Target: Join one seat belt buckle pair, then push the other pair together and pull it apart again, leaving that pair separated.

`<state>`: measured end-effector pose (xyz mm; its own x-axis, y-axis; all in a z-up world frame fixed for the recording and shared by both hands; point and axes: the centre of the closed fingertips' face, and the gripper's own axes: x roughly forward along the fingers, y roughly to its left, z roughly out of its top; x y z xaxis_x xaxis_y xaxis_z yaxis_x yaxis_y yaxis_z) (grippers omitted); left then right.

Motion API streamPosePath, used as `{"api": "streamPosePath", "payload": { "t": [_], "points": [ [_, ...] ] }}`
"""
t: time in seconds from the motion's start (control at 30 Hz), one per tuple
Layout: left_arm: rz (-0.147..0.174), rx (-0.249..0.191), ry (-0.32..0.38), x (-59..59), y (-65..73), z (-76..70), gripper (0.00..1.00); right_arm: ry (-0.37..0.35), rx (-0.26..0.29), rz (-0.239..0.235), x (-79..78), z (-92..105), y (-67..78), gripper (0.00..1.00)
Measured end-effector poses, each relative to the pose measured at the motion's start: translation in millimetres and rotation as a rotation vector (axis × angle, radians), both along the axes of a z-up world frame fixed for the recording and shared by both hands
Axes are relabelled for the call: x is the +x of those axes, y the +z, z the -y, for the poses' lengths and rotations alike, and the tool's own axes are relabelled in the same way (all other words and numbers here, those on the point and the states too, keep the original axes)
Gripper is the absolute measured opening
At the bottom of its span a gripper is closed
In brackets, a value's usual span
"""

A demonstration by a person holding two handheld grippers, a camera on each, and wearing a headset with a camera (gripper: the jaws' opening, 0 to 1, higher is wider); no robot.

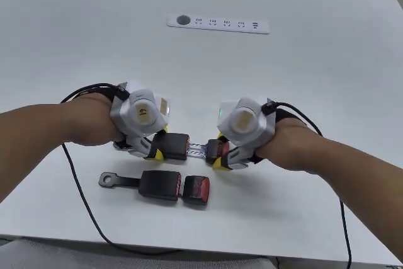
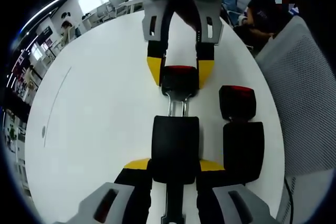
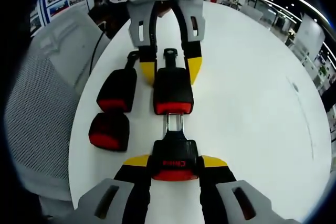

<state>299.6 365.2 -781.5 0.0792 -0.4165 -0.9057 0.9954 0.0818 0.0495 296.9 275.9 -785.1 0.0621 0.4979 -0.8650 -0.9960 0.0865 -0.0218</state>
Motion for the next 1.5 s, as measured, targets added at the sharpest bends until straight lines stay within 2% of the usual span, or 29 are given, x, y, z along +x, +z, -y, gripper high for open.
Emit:
{"api": "streamPosePath", "payload": {
  "t": [0.07, 0.1, 0.17, 0.27, 0.37, 0.4, 0.47, 0.77, 1.2, 1.5],
  "points": [
    [0.002, -0.001, -0.001, -0.3, 0.3, 0.0, 0.33, 0.013, -0.009, 0.013, -2.6, 0.6, 6.5, 0.32],
    [0.002, -0.002, -0.002, -0.8, 0.7, 0.4, 0.32, 0.013, -0.005, 0.014, 1.0, 1.6, 1.0, 0.32],
    [0.003, -0.001, -0.005, -1.4, 1.4, 0.8, 0.32, 0.013, 0.007, 0.010, -1.6, -2.9, 5.5, 0.32],
    [0.003, -0.001, -0.006, -1.3, 1.8, 0.7, 0.32, 0.016, 0.015, 0.014, -0.9, -5.9, 3.3, 0.32],
    [0.003, -0.008, 0.002, -0.5, 1.8, 0.7, 0.32, -0.010, 0.044, -0.007, -0.8, -13.6, 3.8, 0.32],
    [0.004, -0.008, 0.002, -0.7, 1.9, 0.4, 0.32, -0.007, 0.028, -0.004, -0.1, -11.9, 2.5, 0.32],
    [0.011, -0.006, -0.009, -0.7, 1.7, 0.5, 0.32, -0.003, 0.027, -0.005, -0.2, -11.7, 2.3, 0.31],
    [0.005, 0.000, -0.042, -1.8, 1.2, 1.6, 0.31, 0.025, 0.024, 0.000, -1.3, -15.5, 5.4, 0.30],
    [-0.002, -0.003, -0.033, -1.5, 0.9, 2.0, 0.31, 0.036, 0.030, 0.003, 1.5, -29.9, 3.0, 0.30],
    [-0.006, -0.007, -0.025, -2.5, 2.0, 1.8, 0.31, 0.031, 0.040, 0.001, -0.7, -30.1, 5.4, 0.30]
  ]
}}
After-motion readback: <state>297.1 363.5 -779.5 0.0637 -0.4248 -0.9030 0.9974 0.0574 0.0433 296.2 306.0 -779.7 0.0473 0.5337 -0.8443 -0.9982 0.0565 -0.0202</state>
